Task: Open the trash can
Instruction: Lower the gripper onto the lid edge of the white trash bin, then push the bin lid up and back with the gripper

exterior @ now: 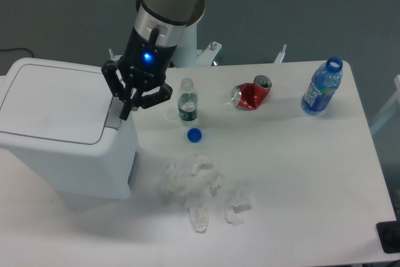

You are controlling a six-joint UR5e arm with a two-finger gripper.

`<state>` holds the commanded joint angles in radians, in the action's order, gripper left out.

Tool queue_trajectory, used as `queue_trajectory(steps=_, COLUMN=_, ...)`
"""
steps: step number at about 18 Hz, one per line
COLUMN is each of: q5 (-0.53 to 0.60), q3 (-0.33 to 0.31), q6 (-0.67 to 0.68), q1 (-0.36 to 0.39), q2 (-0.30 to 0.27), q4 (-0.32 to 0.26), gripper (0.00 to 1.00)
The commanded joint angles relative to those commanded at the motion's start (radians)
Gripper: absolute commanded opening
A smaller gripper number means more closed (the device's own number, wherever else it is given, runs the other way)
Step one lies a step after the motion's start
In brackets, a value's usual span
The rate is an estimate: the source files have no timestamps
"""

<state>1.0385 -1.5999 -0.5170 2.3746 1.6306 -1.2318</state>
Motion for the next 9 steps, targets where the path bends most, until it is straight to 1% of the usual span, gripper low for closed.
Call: queue_trajectory(steps=9, q5=-0.029, q3=0.002, q6=0.003, q1=0.0, q2=-0.003, q4=0.0, gripper=0.0)
